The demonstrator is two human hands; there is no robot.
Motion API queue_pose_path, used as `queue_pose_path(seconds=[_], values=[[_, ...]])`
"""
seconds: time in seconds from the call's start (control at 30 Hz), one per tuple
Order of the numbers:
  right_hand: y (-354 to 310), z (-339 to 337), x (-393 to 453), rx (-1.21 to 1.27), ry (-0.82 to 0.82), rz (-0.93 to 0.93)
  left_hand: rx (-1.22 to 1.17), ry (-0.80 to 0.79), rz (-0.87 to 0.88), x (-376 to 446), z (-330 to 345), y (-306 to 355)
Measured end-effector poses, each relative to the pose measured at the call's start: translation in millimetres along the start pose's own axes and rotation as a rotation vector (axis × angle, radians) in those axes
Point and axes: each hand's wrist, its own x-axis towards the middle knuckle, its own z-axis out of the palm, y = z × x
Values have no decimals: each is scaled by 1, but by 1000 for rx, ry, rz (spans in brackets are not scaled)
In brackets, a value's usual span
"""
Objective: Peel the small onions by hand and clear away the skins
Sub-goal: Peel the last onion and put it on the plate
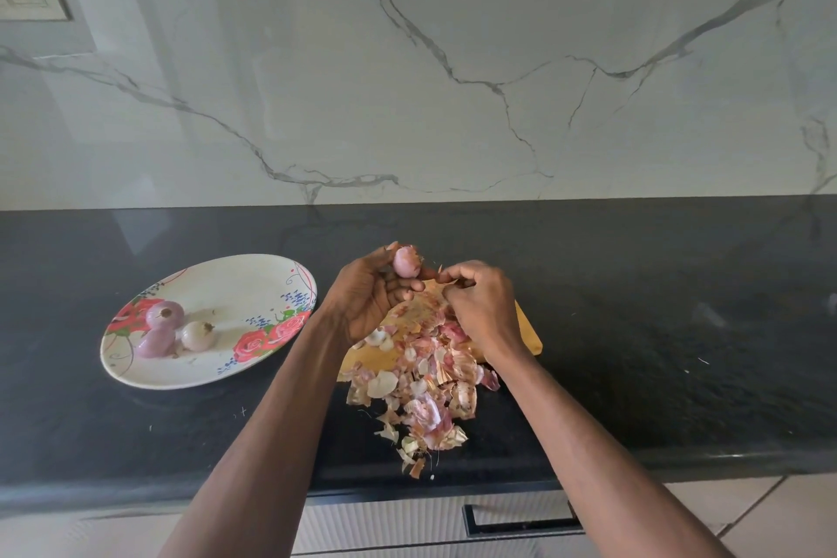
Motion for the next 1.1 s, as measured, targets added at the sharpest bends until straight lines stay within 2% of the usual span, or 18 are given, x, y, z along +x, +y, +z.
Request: queue_pose_path(seconds=[0.23,0.4,0.7,0.9,1.03,1.1], values=[[-4,0,-4,66,59,-180,62,-17,-13,0,-2,-2],[-5,0,-5,95,29,-169,325,-32,41,1,-1,-9],[2,6,-8,78,59,-172,494,-46,82,0,0,-15],[-1,5,-8,120,67,-150,483,-24,101,-1,4,-17],[1,4,-2,183,134,-33,332,-38,75,0,4,-13],[2,4,0,159,173,-39,254,-20,51,3,2,-12]])
